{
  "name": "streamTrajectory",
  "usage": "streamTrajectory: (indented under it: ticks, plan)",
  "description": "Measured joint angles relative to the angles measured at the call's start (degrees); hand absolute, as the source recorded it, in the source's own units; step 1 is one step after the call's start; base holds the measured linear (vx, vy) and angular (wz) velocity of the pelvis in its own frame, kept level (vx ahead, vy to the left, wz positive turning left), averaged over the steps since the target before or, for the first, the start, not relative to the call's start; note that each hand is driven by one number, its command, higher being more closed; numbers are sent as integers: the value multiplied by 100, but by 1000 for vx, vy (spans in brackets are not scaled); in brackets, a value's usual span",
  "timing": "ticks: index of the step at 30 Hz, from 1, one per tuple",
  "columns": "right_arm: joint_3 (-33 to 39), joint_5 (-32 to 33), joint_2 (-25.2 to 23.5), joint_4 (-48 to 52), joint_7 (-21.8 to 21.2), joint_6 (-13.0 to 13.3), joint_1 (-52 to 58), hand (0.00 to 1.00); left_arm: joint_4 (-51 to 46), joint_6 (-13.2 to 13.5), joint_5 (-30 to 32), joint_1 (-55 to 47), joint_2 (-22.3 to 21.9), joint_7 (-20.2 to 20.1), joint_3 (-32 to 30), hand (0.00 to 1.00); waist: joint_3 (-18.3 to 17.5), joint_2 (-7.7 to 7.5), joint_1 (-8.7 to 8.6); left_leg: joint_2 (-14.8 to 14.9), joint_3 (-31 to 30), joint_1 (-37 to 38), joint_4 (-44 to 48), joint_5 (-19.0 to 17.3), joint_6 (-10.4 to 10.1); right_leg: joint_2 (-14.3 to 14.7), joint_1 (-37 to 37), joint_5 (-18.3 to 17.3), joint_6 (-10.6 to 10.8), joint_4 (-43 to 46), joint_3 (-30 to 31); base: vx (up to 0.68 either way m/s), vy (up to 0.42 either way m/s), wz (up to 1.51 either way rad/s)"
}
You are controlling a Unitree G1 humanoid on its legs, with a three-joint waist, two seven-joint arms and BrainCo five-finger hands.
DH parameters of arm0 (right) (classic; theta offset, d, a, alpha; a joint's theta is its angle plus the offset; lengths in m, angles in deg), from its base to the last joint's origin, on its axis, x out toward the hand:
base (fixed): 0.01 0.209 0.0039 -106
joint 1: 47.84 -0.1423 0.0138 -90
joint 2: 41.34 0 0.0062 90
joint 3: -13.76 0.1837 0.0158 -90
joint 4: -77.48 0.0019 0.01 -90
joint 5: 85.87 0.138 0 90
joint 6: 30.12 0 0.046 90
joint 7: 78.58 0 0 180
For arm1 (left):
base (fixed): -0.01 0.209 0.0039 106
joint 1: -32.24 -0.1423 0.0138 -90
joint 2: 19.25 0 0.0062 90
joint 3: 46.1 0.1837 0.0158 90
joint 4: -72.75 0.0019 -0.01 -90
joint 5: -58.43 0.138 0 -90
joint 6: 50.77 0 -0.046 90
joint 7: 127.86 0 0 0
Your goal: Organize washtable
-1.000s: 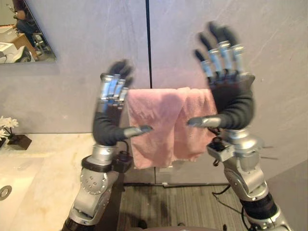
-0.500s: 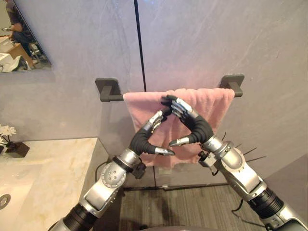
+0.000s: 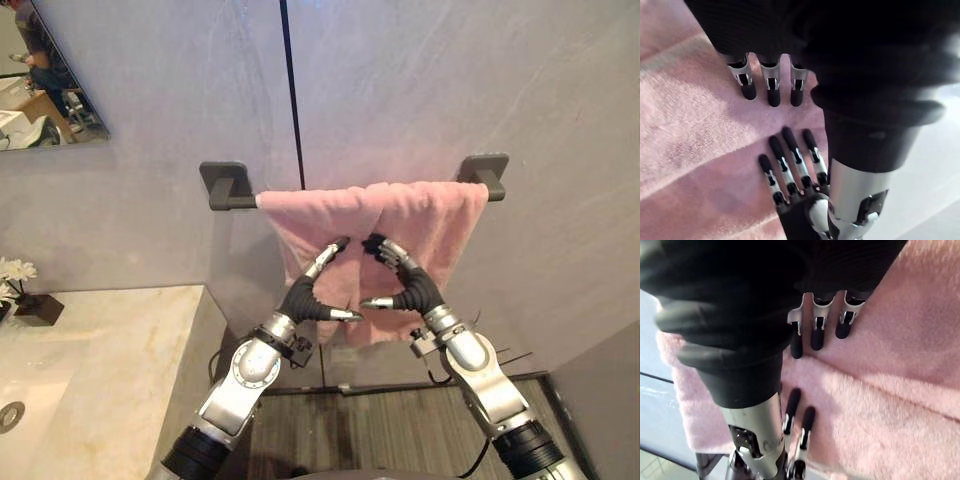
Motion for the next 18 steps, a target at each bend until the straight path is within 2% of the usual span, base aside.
streamTrajectory:
  ticks: [7,13,18]
  plan:
    - [984,-353,-492,89,346,1,243,0,6,-18,447,-358,-401,351,-838,0,1,-3,6,-3,-21,20,-13,-1,0,-4,45,-1,1,-30,-20,0,0,0]
    - [1830,-455,-692,546,712,15,429,0,5,-52,652,-496,-505,687,-1552,0,3,-17,-9,-3,-18,20,-13,-2,-1,-7,49,-1,2,-42,-22,0,0,0]
    - [2283,-453,-800,560,841,14,494,0,5,-130,651,-585,-701,847,-1990,0,6,-55,-21,0,-14,18,-13,-3,-2,-6,50,-1,3,-51,-22,0,0,0]
